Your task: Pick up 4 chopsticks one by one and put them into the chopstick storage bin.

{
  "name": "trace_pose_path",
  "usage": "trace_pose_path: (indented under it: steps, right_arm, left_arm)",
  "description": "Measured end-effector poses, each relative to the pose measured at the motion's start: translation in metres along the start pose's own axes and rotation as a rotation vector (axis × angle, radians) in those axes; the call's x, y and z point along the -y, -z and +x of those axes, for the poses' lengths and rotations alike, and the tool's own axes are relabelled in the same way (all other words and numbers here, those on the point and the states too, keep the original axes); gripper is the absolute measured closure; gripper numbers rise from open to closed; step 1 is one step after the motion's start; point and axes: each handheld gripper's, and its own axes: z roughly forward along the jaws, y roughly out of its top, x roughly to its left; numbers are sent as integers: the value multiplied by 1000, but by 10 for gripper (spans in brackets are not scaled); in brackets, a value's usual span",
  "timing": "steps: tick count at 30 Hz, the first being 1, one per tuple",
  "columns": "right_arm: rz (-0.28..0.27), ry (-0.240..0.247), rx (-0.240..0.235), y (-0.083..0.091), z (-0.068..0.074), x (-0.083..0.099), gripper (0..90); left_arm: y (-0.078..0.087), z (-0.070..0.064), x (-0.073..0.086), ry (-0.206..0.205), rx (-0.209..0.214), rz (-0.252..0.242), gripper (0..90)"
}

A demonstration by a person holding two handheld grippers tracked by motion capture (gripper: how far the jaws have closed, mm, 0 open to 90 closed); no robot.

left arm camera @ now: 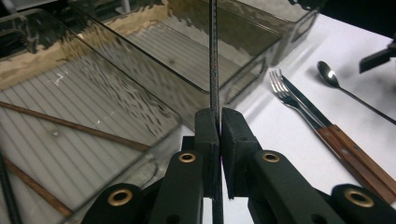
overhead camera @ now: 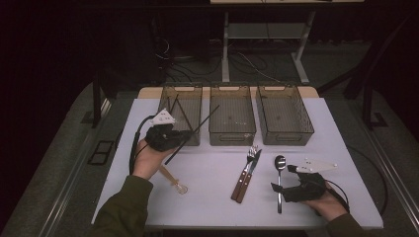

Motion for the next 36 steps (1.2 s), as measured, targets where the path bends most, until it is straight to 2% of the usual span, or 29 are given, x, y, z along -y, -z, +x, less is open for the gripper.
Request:
trace_pose_path:
  steps: [4, 8, 14, 20, 23, 27, 32, 36]
  right_arm:
    - [1, 3, -2, 0, 0, 0, 88]
    - [-1, -1, -1, 0, -1, 0, 89]
    - [-3, 2, -1, 0, 0, 0, 88]
    - [-5, -2, -3, 0, 0, 0, 88]
    - [-5, 3, -6, 0, 1, 0, 88]
    - [-6, 1, -6, 1, 1, 0, 89]
    - [-11, -1, -10, 1, 0, 0, 89]
    - [-13, 3, -11, 1, 1, 0, 88]
  left_arm:
    - [-1, 9, -9, 17, -5, -14, 858]
    - [-2, 19, -21, 19, -28, -31, 858]
    - [-5, 39, -37, 31, -90, -24, 858]
    - [-5, 60, -52, 74, -127, -38, 858]
    - [-8, 68, -58, 76, -151, -35, 858]
    - [-15, 80, -58, 93, -189, -28, 858]
    - [-25, 95, -49, 123, -231, -6, 858]
    - [-30, 101, -44, 124, -248, 17, 857]
